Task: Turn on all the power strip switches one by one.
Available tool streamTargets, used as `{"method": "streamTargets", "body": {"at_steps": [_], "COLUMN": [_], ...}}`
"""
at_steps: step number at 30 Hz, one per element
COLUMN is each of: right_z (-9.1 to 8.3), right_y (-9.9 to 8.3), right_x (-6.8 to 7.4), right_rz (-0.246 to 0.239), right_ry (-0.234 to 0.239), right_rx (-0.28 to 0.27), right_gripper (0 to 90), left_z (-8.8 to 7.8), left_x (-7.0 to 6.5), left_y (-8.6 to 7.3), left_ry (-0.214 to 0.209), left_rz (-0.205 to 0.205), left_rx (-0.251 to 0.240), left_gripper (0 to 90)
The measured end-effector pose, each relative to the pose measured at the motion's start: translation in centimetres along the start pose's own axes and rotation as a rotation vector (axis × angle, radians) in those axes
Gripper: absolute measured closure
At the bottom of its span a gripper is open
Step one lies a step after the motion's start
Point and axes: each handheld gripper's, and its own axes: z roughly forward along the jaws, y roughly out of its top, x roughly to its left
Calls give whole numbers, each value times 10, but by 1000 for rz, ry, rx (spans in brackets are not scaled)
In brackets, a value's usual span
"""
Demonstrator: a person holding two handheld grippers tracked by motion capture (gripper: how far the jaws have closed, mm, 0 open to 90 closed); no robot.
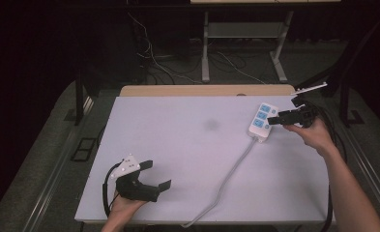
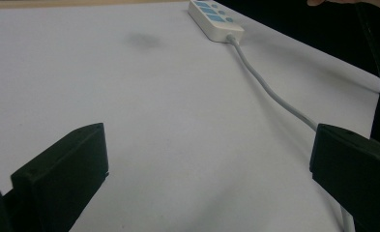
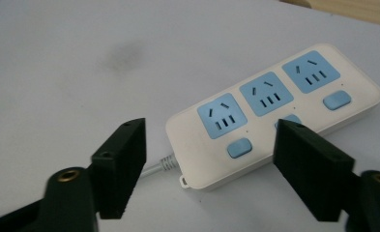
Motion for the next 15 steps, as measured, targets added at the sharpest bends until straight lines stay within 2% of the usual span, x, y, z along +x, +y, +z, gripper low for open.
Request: {"method": "streamTargets", "body": {"at_steps": [5, 13, 15], "right_z": [8, 16, 19], "right_y": [-1, -2, -2], "right_x": [-5, -12, -14], "right_rz": [23, 39, 39], "right_ry": [-20, -16, -24], "right_rx": [22, 35, 37], "right_gripper": [482, 618, 676], "left_z": [0, 1, 1], "left_x": [0, 0, 0], "left_y": [0, 0, 0], "left_ry": [1, 1, 1], "left_rz": [0, 1, 2], "left_rx": [0, 0, 1], "left_gripper": [0, 0, 0]}}
